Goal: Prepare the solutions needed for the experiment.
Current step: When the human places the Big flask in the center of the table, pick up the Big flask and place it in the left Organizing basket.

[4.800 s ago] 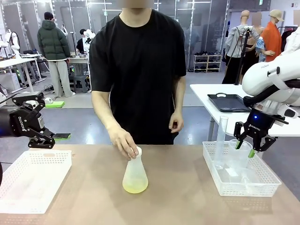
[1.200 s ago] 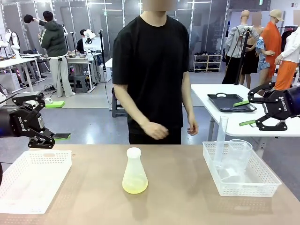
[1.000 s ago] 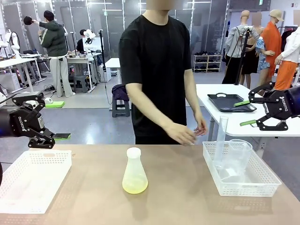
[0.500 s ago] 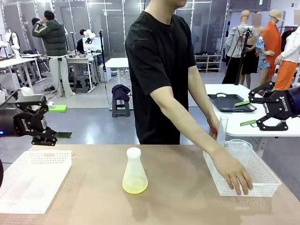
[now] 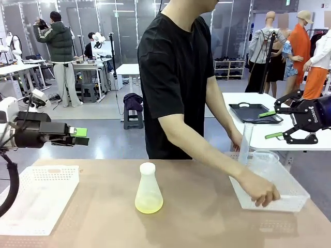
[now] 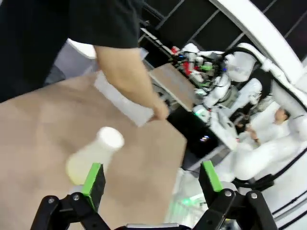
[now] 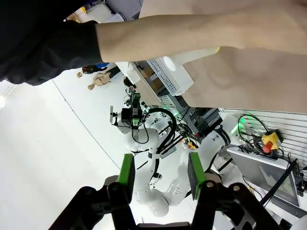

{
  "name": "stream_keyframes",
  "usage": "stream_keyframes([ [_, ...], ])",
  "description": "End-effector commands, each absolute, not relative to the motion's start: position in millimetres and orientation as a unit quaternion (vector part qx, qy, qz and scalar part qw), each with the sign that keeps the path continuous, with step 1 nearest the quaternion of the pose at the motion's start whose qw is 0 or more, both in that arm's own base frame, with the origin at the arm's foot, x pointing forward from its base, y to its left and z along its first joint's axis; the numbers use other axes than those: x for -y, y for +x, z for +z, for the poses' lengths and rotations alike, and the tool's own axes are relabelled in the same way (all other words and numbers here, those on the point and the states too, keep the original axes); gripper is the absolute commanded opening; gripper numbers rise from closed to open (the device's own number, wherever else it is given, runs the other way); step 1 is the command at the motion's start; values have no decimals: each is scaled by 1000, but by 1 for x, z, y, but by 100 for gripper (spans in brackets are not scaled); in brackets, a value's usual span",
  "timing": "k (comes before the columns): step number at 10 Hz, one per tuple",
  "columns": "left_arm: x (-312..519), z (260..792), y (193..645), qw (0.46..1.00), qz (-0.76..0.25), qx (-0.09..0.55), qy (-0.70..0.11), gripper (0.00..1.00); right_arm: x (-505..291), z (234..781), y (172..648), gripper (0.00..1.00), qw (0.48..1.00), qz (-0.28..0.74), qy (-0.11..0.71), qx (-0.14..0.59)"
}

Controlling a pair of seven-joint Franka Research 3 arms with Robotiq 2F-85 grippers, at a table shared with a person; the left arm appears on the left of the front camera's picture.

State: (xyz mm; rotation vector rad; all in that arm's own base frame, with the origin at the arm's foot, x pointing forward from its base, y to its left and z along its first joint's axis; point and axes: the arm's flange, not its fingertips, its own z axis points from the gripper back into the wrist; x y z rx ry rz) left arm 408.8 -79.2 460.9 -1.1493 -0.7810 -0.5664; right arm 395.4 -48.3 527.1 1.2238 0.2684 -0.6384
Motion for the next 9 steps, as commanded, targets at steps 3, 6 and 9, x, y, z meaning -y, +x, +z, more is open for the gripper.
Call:
stream_keyframes([
  [3, 83, 468, 396, 722, -255, 338, -547, 100, 47, 529, 395, 57, 761, -289, 568, -122],
  [6, 102, 453, 433, 702, -342, 386, -492, 100, 47, 529, 395, 57, 761, -289, 568, -122],
  [9, 129, 411, 497, 647, -455, 419, -445, 100, 47, 529, 395, 57, 761, -289, 568, -122],
])
